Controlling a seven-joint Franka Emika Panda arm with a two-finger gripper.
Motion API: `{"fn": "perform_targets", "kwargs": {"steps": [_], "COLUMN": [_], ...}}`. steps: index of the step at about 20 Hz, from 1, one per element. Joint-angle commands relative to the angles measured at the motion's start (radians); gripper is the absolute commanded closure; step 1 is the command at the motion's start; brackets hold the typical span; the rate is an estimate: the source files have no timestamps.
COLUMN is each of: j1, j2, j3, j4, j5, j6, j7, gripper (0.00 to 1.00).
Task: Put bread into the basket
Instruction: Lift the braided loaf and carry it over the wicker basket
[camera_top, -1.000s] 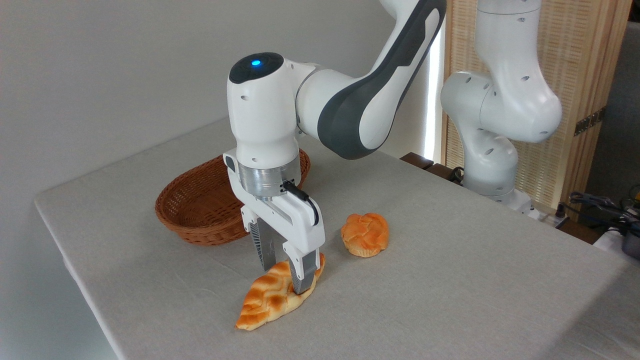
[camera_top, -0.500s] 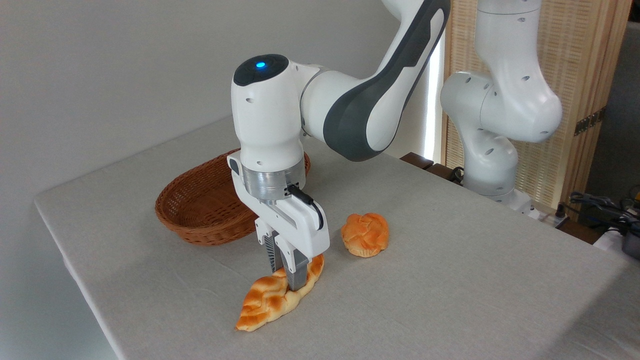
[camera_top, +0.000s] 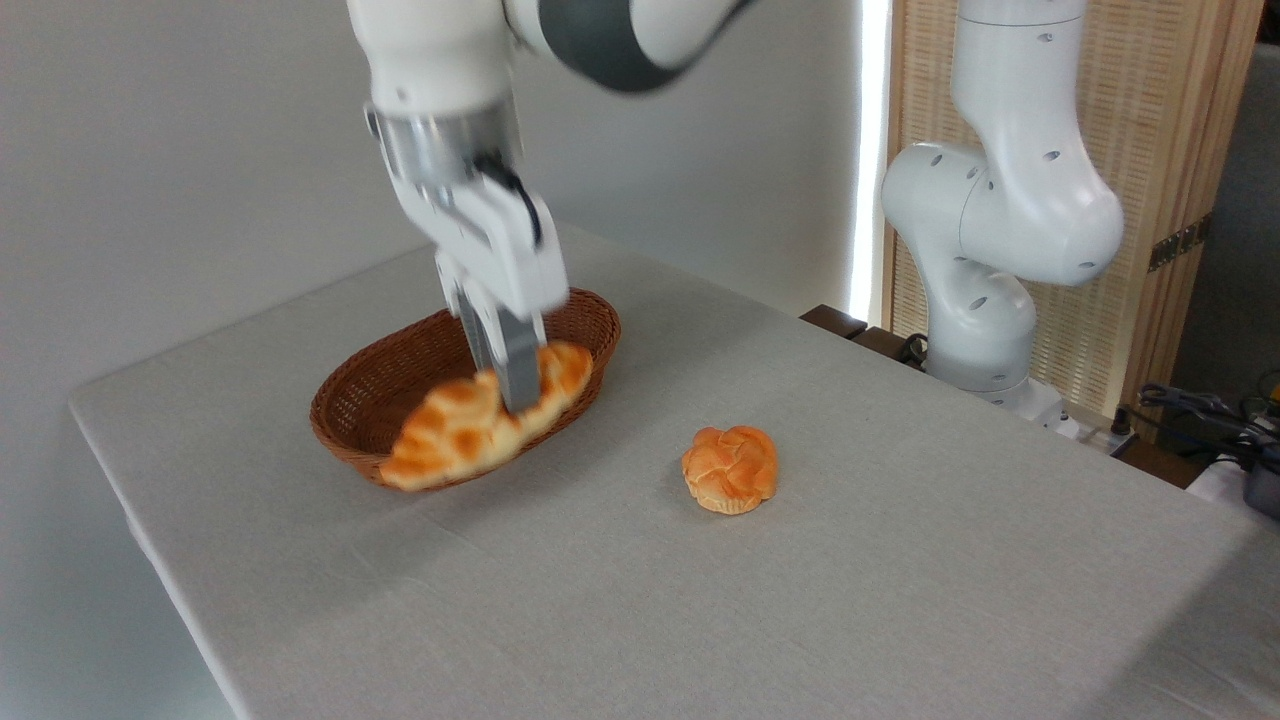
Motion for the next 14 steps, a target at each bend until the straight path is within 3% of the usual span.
{"fn": "perform_targets", "kwargs": {"steps": [1,3,5,8,10,12,13,14], "j1": [-0.005,-0.005,-0.01,-0.011,-0.011,-0.011,-0.011,-0.011], "j2": [-0.009,0.009,0.04,0.097,0.143,0.172,0.189,0.199], "j3": [-0.099,-0.177,-0.24,-0.291,-0.321,-0.329,-0.329,-0.331], "j4": [0.018,0.017,0.014,-0.009,-0.02,-0.026,-0.028,-0.028], "j5": [-0.027,-0.046,-0.043,-0.031,-0.03,-0.02,-0.014,-0.011], "j6": [-0.033,-0.009,0.052,0.138,0.177,0.18,0.181,0.184], "j7": [-0.069,-0.181,-0.266,-0.309,-0.312,-0.311,-0.311,-0.311], "gripper": [0.93,0.92,0.84,0.75,0.4,0.12,0.0,0.0]}}
